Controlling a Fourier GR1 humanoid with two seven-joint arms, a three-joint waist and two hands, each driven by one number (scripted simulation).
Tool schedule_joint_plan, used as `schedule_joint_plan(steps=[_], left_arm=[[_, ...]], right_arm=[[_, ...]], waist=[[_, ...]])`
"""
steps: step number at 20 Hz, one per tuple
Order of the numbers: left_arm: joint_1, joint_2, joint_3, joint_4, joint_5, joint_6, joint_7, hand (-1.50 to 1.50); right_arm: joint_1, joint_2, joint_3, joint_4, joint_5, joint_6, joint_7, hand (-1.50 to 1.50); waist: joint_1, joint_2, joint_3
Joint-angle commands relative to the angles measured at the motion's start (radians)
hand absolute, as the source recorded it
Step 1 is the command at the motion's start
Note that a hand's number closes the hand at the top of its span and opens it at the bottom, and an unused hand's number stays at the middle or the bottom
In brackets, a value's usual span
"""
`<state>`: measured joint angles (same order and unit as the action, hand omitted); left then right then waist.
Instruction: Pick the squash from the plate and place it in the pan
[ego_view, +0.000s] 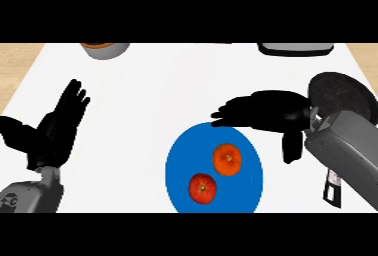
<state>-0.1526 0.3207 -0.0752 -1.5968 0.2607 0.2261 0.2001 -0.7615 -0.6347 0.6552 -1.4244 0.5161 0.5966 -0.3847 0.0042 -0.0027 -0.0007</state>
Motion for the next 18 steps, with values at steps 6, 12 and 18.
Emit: schedule_joint_plan(steps=[6,12,18], left_arm=[[0.003,-0.006,0.042,0.014,-0.004,-0.025,0.004,0.00],[-0.050,-0.040,0.034,0.020,-0.030,-0.025,0.025,0.00],[-0.010,-0.049,0.073,0.062,-0.053,-0.070,-0.051,0.00]], right_arm=[[0.071,-0.074,-0.003,-0.193,0.193,0.017,0.007,-1.50],[0.194,0.013,0.011,-0.244,0.352,-0.054,0.094,-1.50],[0.259,0.114,-0.028,-0.354,0.378,0.048,0.124,-1.50]], waist=[[-0.009,0.000,0.001],[-0.006,0.002,0.001],[-0.005,0.002,0.001]])
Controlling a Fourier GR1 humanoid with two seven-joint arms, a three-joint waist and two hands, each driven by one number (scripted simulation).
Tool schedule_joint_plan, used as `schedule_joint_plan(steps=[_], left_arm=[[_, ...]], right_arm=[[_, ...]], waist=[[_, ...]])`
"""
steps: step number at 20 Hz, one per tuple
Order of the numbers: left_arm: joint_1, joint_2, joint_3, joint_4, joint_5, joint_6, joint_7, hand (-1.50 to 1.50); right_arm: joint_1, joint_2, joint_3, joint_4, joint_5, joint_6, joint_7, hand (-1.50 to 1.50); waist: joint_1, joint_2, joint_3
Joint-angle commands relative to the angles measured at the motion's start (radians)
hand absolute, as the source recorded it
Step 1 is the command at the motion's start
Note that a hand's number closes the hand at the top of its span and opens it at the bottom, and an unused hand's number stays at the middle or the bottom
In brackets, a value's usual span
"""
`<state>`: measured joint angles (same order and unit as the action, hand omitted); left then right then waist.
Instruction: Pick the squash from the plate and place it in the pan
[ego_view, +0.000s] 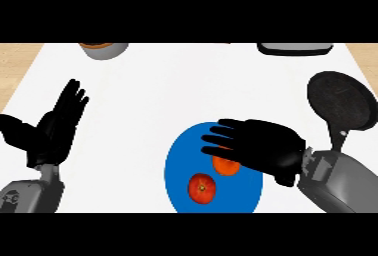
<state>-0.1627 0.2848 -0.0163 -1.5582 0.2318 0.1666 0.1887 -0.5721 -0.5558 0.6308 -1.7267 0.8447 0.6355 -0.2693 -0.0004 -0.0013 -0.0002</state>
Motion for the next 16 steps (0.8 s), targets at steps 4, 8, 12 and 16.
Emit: schedule_joint_plan(steps=[4,8,12,16], left_arm=[[-0.014,-0.021,0.023,0.032,-0.029,-0.021,-0.020,0.00],[0.006,-0.001,0.051,-0.024,-0.002,-0.055,0.030,0.00],[-0.016,-0.068,0.014,0.033,-0.061,-0.022,-0.021,0.00],[-0.010,-0.033,0.073,0.028,-0.034,-0.065,-0.007,0.00]], right_arm=[[0.060,0.069,-0.006,-0.068,0.110,0.111,0.065,-1.50],[0.027,0.170,0.016,0.076,0.201,0.057,0.060,-1.50],[0.005,0.214,-0.011,0.157,0.244,0.041,0.032,-1.50],[-0.011,0.216,-0.054,0.188,0.267,0.053,-0.050,-1.50]], waist=[[-0.002,0.001,0.000],[0.007,0.002,0.000],[0.005,0.003,0.000],[0.005,0.001,0.000]])
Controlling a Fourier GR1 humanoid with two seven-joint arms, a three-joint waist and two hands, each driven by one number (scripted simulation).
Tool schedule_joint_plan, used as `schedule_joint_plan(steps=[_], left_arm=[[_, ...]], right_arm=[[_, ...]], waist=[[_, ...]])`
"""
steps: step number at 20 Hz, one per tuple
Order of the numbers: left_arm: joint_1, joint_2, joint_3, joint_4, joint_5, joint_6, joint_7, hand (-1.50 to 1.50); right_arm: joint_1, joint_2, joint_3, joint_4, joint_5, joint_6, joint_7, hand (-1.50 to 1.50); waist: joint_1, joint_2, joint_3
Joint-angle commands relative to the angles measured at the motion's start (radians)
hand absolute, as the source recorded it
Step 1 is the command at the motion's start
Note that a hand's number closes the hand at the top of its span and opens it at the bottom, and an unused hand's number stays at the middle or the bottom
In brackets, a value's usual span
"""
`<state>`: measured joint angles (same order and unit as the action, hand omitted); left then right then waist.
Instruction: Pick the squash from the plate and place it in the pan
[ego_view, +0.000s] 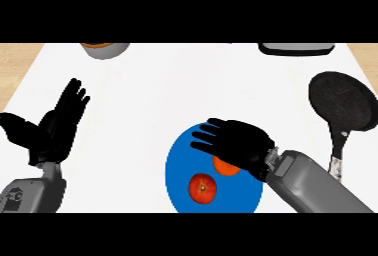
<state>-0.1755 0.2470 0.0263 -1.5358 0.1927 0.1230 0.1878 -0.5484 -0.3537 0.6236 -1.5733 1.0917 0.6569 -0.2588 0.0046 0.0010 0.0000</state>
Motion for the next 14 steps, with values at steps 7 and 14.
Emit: schedule_joint_plan(steps=[7,14], left_arm=[[0.015,-0.024,-0.003,-0.078,-0.033,-0.005,0.063,0.00],[0.026,-0.032,0.044,-0.021,-0.023,-0.052,0.000,0.00]], right_arm=[[-0.033,0.098,-0.029,0.245,0.145,-0.117,-0.106,-1.50],[0.079,0.167,-0.027,0.223,0.206,-0.127,-0.096,-1.50]], waist=[[0.003,0.000,0.000],[-0.003,-0.001,0.000]])
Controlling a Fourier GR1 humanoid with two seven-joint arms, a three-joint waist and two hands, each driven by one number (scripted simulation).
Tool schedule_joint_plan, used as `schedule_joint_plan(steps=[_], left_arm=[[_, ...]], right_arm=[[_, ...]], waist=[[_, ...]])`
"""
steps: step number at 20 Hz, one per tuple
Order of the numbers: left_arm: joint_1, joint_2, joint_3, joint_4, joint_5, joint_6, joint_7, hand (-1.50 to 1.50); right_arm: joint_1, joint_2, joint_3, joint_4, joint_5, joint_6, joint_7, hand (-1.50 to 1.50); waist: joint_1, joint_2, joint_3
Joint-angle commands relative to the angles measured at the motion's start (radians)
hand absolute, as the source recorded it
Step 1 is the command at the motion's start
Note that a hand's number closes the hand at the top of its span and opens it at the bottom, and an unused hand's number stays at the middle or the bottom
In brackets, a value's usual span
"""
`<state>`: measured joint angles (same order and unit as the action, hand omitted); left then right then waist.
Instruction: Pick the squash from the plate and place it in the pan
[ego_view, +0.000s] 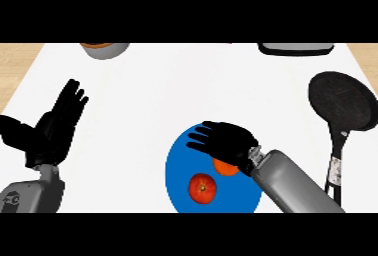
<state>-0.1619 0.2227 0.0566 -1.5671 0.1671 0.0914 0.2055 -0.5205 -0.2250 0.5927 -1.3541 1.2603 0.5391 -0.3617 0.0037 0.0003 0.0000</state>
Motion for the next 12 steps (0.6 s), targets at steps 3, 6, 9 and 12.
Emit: schedule_joint_plan(steps=[3,6,9,12], left_arm=[[0.009,0.010,0.026,-0.039,-0.011,-0.014,0.037,0.00],[0.097,-0.014,0.006,-0.143,-0.007,-0.018,0.040,0.00],[0.029,-0.035,-0.016,-0.090,-0.044,0.017,0.071,0.00],[-0.022,-0.019,0.037,0.019,-0.017,-0.026,0.005,0.00]], right_arm=[[0.001,0.063,-0.021,0.106,0.073,-0.034,-0.038,-1.50],[0.028,0.049,-0.014,0.120,0.092,-0.041,-0.067,-1.50],[0.074,0.039,0.021,0.129,0.102,-0.166,-0.152,1.50],[0.012,0.123,-0.007,0.228,0.126,-0.189,-0.157,1.50]], waist=[[0.002,0.000,0.000],[0.005,-0.001,0.000],[0.002,0.000,0.000],[0.002,0.001,0.000]])
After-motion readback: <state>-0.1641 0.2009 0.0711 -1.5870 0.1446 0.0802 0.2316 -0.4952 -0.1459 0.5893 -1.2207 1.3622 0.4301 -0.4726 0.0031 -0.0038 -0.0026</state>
